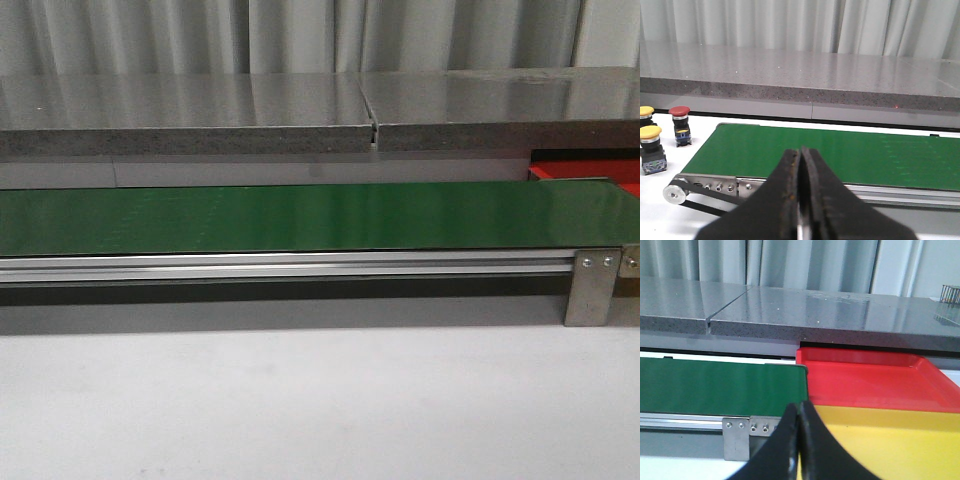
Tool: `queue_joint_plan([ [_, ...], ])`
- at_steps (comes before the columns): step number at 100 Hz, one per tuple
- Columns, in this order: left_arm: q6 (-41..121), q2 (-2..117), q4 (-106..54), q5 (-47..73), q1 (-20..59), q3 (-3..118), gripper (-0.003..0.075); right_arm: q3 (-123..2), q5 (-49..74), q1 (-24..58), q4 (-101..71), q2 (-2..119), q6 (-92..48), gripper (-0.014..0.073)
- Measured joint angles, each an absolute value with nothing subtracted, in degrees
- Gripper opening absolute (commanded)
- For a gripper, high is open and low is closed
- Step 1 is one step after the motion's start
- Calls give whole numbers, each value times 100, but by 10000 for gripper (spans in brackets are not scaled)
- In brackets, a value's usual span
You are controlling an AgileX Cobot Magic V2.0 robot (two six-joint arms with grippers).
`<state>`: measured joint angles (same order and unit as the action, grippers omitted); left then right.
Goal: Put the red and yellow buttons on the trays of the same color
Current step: 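Move the left gripper over a yellow push-button on the table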
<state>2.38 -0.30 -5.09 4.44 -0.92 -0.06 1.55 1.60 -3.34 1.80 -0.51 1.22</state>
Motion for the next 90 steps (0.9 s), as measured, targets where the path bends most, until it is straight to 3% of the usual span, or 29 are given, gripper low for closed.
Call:
queue_joint_plan([
  [90,238,-30,-530,355,-92,-6,-19,155,160,-334,180,-51,122,-67],
])
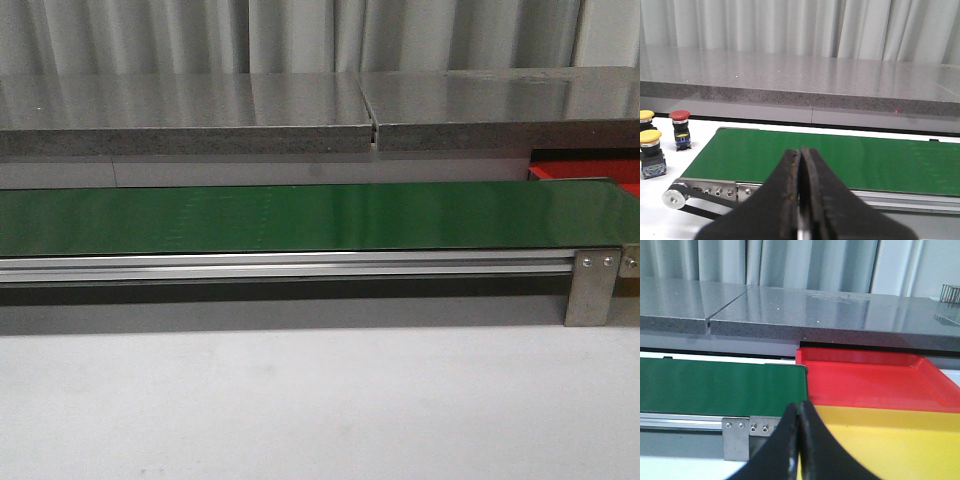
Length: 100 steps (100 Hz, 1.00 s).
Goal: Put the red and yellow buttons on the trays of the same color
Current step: 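Move the left gripper over a yellow push-button on the table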
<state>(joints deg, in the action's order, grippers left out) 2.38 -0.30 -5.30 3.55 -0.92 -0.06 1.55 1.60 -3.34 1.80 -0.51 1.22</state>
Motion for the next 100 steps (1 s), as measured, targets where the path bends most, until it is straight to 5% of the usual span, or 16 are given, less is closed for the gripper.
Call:
queue_joint_plan([
  [25,238,199,-520,1435,-92,583,-19,155,160,-334,180,-51,122,-67],
  [73,238,2511,-428,2523,-92,2754,-14,155,160,-334,180,-51,122,-67],
  [85,238,2915,-417,2523,-92,2988,120,155,160,-334,180,-51,122,-67],
  [100,238,3218,-383,2365,-92,3076,461,155,160,-334,180,-51,122,-67],
])
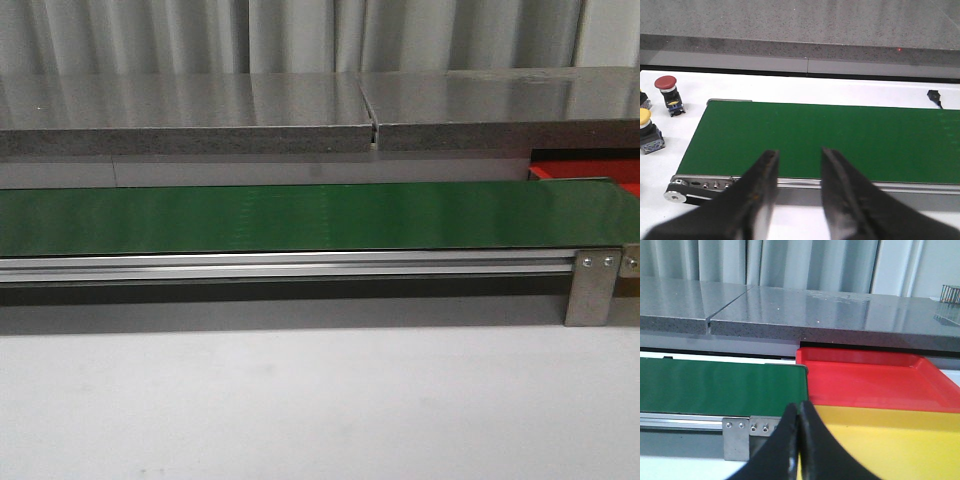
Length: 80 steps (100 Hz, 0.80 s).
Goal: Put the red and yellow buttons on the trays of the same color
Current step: 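Move the left gripper over a yellow push-button on the table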
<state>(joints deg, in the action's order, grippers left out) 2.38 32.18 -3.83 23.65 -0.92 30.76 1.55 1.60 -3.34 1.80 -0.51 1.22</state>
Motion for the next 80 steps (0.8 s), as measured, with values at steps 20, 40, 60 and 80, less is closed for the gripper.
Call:
queue_joint_plan([
  [20,207,3435,-395,2075,-143,3103,525,155,160,-334,180,-51,122,-67],
  [40,-175,3997,-469,2161,-769,3410,514,155,160,-334,180,-51,122,-67],
  [60,-212,4843,-583,2796,-1555,4113,514,155,160,-334,180,-51,122,-67],
  [80,-222,5979,-632,3259,-2185,5041,518,155,160,-334,180,-51,122,-67],
])
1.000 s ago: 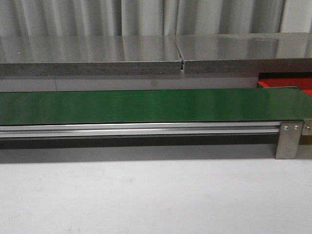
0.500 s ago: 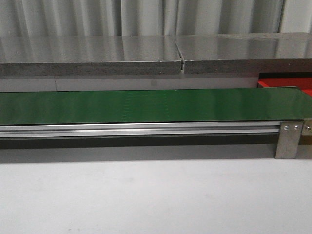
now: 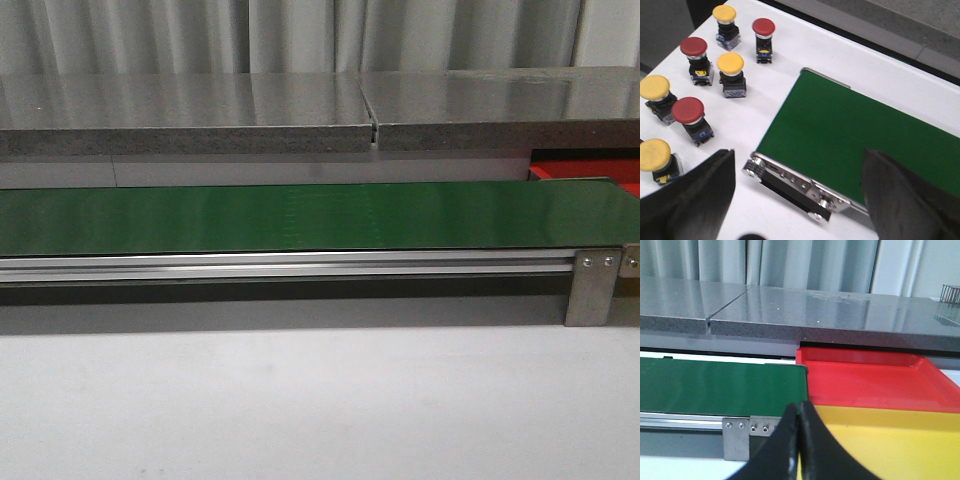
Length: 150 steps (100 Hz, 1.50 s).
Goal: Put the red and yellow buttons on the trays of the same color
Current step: 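Move the left gripper over a yellow push-button on the table, then lower the left gripper and grasp the yellow push-button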
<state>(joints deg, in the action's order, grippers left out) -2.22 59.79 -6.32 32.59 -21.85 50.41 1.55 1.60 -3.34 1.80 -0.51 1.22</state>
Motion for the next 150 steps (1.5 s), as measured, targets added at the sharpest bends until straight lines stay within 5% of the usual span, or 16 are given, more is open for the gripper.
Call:
queue_joint_plan([
  [92,-761,11983,-312,4681,-2977,10858,557,155,160,-334,180,-51,122,-67],
  [150,-837,13021,-204,4040,-3022,11628,555,155,160,-334,180,-51,122,-67],
])
